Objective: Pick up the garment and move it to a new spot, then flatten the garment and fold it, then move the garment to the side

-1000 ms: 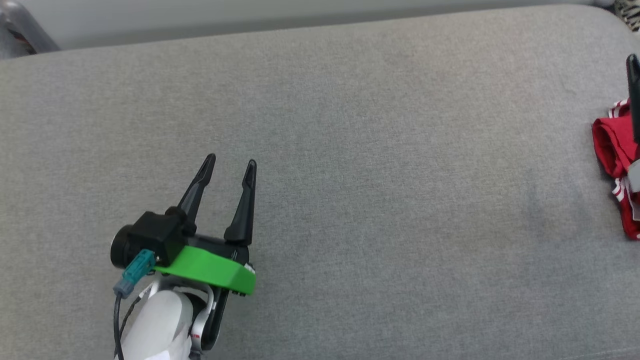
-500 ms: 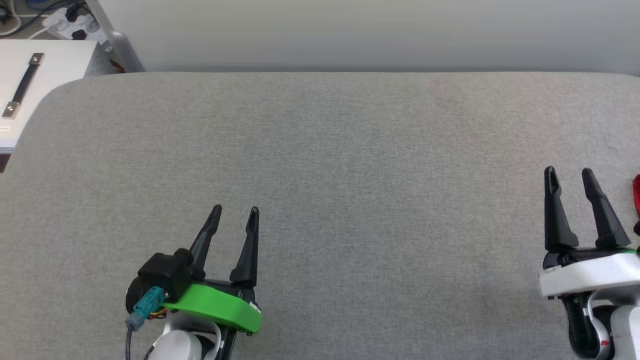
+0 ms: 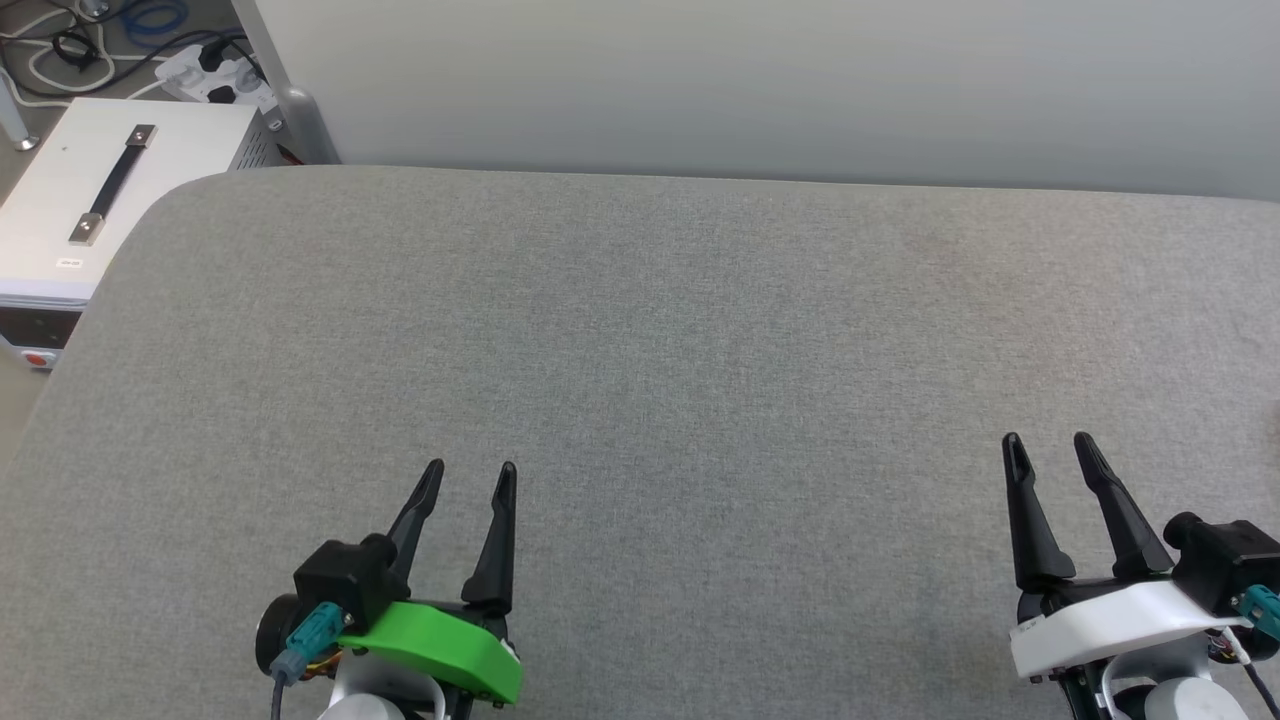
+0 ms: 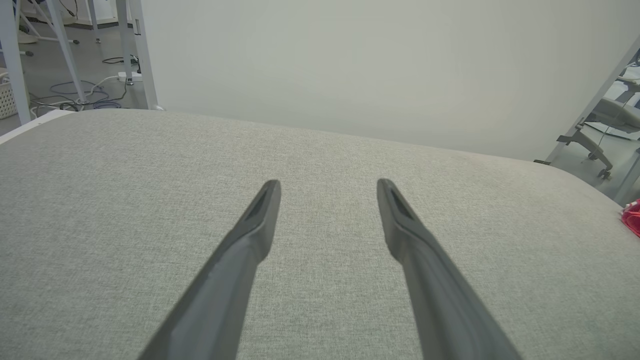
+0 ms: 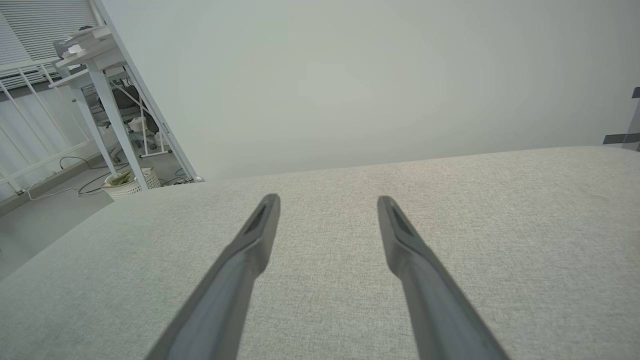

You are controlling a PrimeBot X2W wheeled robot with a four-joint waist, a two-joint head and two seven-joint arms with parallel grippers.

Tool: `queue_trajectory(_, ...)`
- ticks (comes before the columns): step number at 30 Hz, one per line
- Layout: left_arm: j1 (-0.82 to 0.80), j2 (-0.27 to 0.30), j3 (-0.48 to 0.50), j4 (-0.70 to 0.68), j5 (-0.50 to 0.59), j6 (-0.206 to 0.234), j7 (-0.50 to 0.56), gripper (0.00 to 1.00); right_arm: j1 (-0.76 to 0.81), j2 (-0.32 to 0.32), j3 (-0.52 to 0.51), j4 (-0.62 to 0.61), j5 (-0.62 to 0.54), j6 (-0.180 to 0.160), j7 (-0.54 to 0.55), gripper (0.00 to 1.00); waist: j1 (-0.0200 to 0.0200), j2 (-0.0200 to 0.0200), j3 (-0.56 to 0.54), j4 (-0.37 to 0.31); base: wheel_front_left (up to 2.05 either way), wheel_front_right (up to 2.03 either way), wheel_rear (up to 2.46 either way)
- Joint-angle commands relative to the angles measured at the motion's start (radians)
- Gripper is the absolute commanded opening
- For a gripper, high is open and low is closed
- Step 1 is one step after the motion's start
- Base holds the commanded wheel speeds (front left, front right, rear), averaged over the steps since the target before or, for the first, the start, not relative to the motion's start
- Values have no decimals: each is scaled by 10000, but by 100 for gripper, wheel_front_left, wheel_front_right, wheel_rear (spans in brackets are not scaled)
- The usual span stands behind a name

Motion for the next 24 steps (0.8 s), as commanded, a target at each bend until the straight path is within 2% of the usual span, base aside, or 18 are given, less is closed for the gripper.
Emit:
queue_trajectory(1, 146, -80, 42, 11, 85, -80, -56, 100, 65, 22, 37, 43, -61, -7, -80, 100, 1, -1, -6, -2, 0, 0, 0)
queue_trajectory(20, 99, -189, 221, -80, 211, -115, -57, 100, -23, 54, 189, 256, -395, -7, -137, 100, 1, -1, -50, -66, 0, 0, 0)
queue_trajectory(21, 4, -159, 215, -81, 170, -60, 3, 0, -4, 59, 185, 225, -359, 0, -68, 0, 1, -1, -58, -72, 0, 0, 0)
queue_trajectory(24, -13, -155, 215, -72, 162, -59, 19, 0, -4, 56, 188, 222, -356, 0, -55, 0, 1, -1, -58, -72, 0, 0, 0)
